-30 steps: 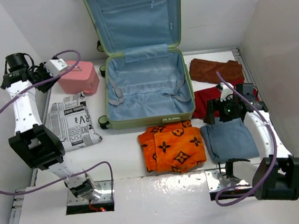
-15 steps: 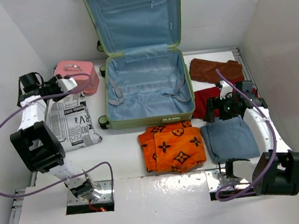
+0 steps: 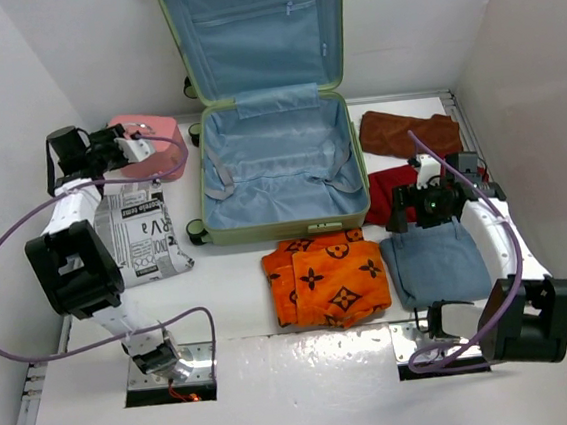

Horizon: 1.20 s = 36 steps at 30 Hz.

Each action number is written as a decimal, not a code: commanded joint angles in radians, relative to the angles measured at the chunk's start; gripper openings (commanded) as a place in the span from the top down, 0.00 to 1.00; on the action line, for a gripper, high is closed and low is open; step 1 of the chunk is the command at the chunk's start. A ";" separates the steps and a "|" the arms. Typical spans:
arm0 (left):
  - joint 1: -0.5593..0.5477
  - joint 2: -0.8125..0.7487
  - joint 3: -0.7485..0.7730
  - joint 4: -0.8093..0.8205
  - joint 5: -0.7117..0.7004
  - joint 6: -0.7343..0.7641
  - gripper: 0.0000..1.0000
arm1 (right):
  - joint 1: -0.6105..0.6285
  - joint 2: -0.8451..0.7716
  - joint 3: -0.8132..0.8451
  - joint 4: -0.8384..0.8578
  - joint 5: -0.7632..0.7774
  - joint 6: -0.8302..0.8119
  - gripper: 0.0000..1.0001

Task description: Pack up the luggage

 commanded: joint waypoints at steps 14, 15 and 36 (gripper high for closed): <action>-0.040 0.160 0.107 0.230 -0.087 -0.092 0.38 | -0.011 0.031 0.073 -0.014 0.016 -0.025 0.01; -0.040 0.161 0.107 0.230 -0.087 -0.092 0.38 | -0.011 0.033 0.073 -0.012 0.016 -0.024 0.01; -0.116 0.305 0.193 0.354 -0.193 -0.098 0.48 | -0.046 0.066 0.096 -0.008 0.014 -0.029 0.03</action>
